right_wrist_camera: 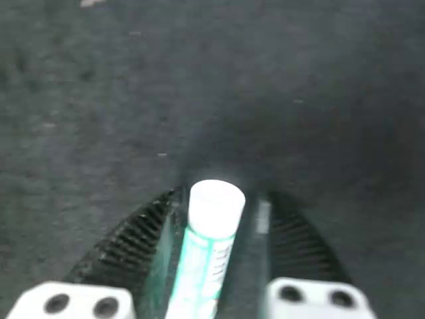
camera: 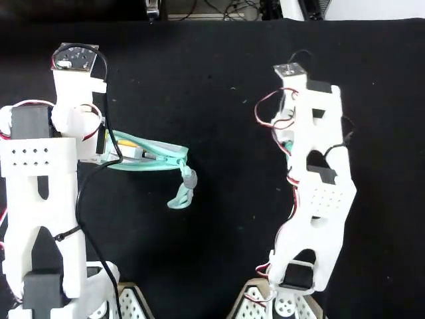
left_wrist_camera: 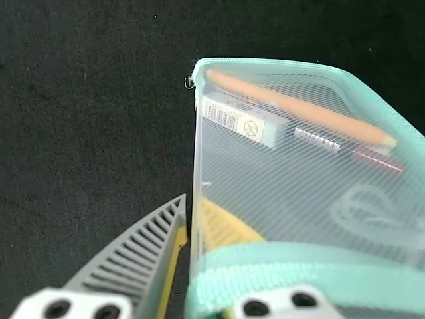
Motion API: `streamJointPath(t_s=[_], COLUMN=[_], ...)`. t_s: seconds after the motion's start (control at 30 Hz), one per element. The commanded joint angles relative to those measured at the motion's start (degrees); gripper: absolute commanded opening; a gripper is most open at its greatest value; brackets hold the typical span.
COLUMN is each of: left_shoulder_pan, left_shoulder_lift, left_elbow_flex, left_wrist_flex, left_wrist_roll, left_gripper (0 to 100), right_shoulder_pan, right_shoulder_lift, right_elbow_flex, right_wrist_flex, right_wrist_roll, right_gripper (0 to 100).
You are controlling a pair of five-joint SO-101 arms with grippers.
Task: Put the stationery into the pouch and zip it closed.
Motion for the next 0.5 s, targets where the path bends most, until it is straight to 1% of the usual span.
streamJointPath(t_s=[0.0, 0.03, 0.13, 0.23, 0.4, 0.47], left_shoulder_pan=[-0.84, -0.84, -0.84, -0.84, -0.84, -0.84], left_shoulder_lift=[0.7, 0.7, 0.7, 0.7, 0.7, 0.7], left_elbow_flex=[0.66, 0.66, 0.66, 0.66, 0.57, 0.57], left_wrist_flex=[0.62, 0.62, 0.62, 0.62, 0.62, 0.62], left_wrist_roll=[0.0, 0.09, 0.09, 0.18, 0.18, 0.26], left_gripper=[3, 3, 3, 3, 3, 3], right_shoulder_pan=[0.09, 0.09, -0.09, -0.35, -0.62, -1.76], right_shoulder_lift=[-0.13, -0.4, -3.3, -9.63, -27.56, -36.18], right_elbow_flex=[-4.0, -4.53, -4.7, -2.07, 8.04, 13.41], right_wrist_flex=[1.85, 2.81, 4.92, 6.15, 5.89, 5.45], right_wrist_roll=[2.2, 2.55, 2.55, 2.55, 2.64, 2.64], right_gripper=[2.6, 0.8, 1.1, 1.1, 1.2, 1.2])
